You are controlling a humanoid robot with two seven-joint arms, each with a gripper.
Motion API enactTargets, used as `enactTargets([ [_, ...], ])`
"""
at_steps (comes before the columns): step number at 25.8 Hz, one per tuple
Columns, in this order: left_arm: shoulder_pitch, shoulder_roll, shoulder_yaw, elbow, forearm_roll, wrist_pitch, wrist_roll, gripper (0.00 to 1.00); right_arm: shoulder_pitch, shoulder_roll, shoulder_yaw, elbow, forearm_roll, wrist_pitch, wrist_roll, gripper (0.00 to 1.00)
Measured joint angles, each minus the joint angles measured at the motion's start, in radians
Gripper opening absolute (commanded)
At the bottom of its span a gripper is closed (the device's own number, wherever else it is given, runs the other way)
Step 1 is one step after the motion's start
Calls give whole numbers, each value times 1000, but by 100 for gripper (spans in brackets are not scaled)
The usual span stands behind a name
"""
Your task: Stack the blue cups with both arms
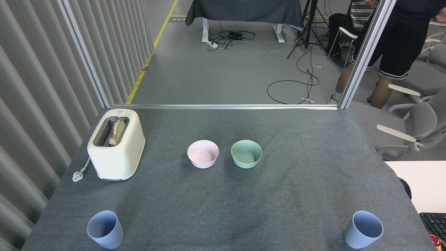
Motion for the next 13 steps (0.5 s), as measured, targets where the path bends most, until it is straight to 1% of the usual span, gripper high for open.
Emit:
enactTargets([
  [9, -12, -13, 1, 6, 14, 2, -5, 100, 0, -1, 5, 1, 0, 1, -2, 100],
  [13, -30, -33, 2, 12, 27, 39, -7, 100, 1, -1, 6, 5, 0, 4, -4, 100],
])
